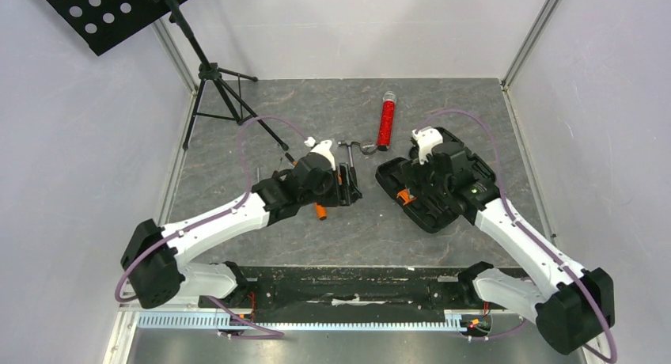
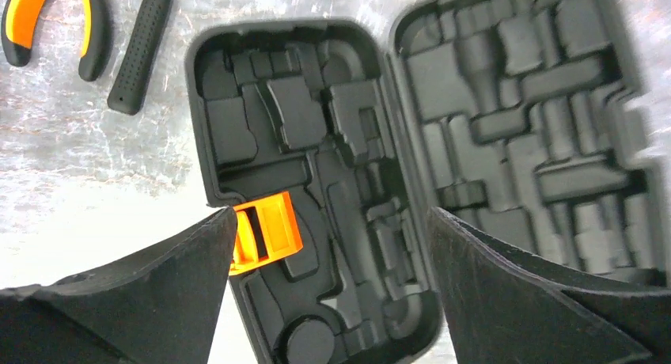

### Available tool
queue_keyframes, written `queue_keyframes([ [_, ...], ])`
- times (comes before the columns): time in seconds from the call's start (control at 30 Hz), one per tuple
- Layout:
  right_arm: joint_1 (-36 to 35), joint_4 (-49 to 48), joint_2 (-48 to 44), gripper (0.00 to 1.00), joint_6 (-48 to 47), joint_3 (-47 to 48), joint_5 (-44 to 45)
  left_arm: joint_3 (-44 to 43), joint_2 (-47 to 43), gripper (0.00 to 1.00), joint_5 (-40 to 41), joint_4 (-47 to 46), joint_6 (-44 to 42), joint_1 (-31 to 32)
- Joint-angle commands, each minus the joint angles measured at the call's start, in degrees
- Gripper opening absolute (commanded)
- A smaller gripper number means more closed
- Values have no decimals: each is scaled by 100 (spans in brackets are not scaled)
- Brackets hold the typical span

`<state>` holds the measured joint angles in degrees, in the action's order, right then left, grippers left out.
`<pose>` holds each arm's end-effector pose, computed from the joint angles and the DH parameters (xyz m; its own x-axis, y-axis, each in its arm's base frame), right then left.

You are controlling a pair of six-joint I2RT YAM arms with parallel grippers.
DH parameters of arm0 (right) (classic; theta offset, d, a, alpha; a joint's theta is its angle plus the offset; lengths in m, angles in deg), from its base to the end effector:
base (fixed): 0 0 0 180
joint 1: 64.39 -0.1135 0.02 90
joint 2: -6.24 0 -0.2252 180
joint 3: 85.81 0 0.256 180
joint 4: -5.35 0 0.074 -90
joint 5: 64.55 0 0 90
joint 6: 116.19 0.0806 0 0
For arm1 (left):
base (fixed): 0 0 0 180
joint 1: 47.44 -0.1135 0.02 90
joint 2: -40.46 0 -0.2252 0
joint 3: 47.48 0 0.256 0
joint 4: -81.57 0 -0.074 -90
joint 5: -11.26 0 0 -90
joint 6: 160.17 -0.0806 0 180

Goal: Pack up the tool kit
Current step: Open the toolbox at the center of the board.

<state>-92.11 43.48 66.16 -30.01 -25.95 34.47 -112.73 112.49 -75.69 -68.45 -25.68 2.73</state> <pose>0.2572 0.1208 0.2131 -0.5228 -0.3490 -0.7778 -0.3860 0.9104 -0.1491 0.2137 -0.2495 0.2050 -0.7917 -0.1433 -0.5938 0.2590 0.8017 -0.5387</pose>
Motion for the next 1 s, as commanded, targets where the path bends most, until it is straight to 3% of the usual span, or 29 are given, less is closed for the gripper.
queue_keyframes([
  [0.0, 828, -621, -62, 92, 721, -563, -1900, -496, 466, 65, -613, -630, -4, 213],
  [0.27, 1940, -1696, -6, 93, 1464, -1571, -3683, -1106, 1666, 51, -823, -992, 293, 335],
  [0.63, 2105, -2969, 89, 93, 2208, -2406, -4676, -1466, 2915, 25, -567, -1221, 456, 207],
  [0.97, 2110, -3735, 165, 81, 2511, -2730, -5358, -1327, 3334, 21, -570, -1296, 490, 140],
])
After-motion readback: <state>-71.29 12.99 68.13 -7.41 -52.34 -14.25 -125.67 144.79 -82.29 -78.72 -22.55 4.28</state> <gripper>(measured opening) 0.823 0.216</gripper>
